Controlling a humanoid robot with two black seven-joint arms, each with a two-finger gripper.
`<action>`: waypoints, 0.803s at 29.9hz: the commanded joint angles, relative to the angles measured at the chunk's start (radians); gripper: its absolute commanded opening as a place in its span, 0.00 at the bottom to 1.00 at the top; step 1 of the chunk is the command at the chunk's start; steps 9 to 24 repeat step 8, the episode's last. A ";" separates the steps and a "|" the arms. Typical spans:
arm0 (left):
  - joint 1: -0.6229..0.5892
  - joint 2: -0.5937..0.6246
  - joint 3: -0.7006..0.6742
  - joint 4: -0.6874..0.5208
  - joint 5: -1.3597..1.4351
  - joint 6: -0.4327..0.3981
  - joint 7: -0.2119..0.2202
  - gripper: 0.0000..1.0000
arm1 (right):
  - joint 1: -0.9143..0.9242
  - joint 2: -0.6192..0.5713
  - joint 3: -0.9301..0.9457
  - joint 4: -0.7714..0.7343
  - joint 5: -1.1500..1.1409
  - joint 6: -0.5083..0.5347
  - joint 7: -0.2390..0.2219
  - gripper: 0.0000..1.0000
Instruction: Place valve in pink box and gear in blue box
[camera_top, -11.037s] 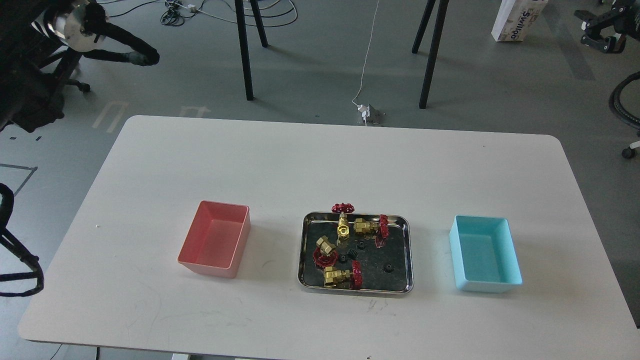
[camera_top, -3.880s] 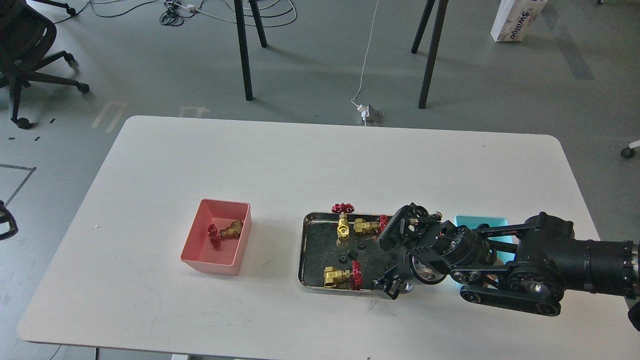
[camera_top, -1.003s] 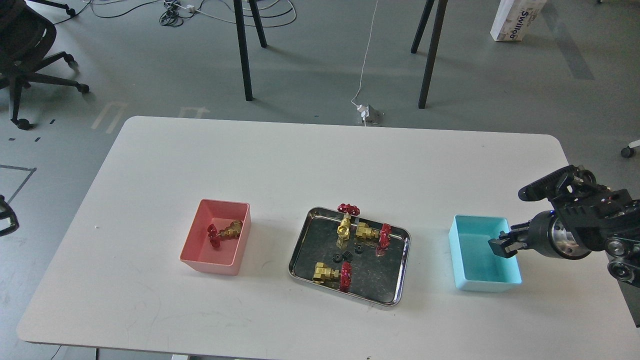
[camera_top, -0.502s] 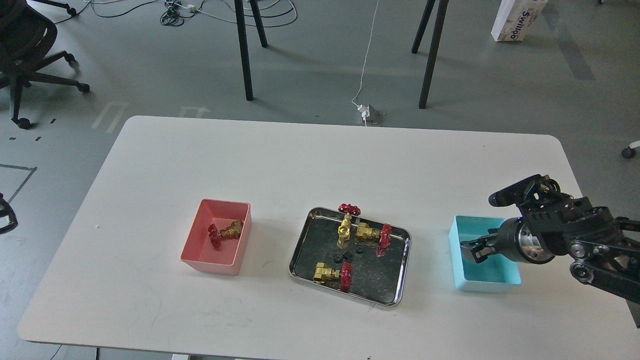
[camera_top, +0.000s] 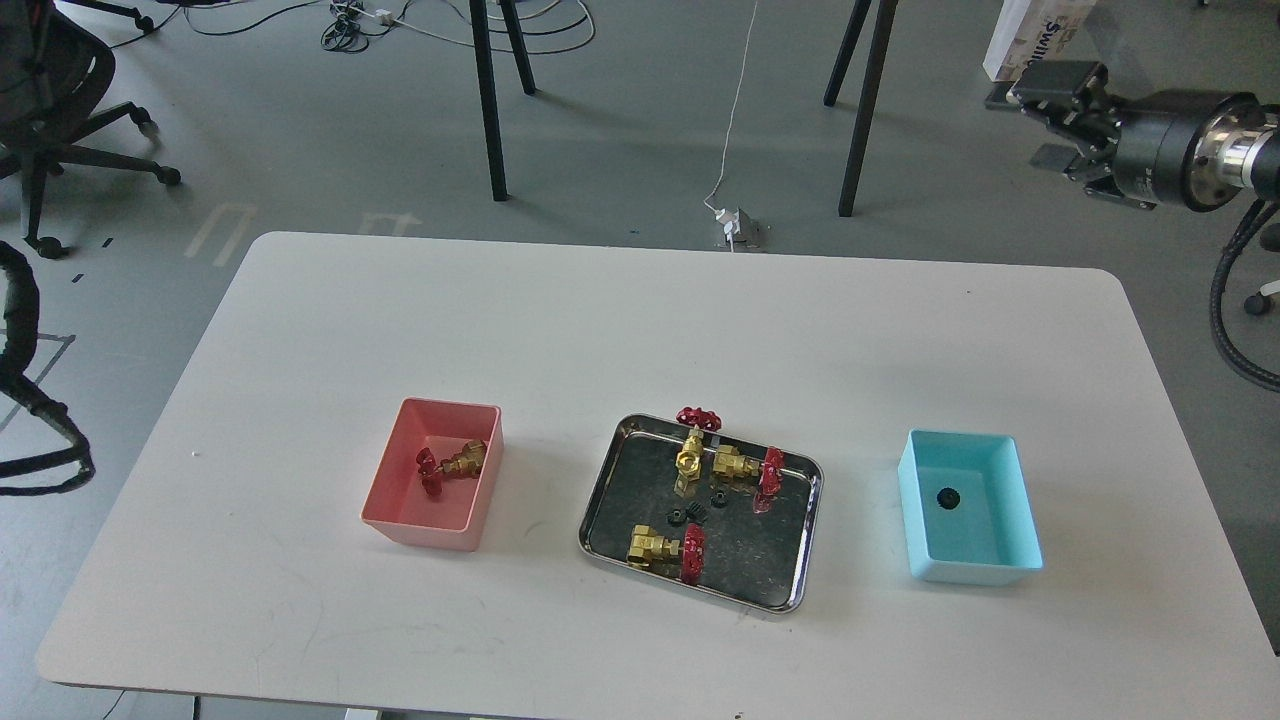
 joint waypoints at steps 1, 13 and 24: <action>0.048 -0.047 0.049 -0.002 0.001 0.001 -0.001 0.95 | 0.071 0.153 0.073 -0.221 0.029 -0.224 0.002 0.96; 0.109 -0.128 0.125 -0.002 -0.001 0.027 -0.010 0.95 | 0.154 0.304 0.087 -0.472 0.036 -0.405 0.014 0.97; 0.109 -0.128 0.125 -0.002 -0.001 0.027 -0.010 0.95 | 0.154 0.304 0.087 -0.472 0.036 -0.405 0.014 0.97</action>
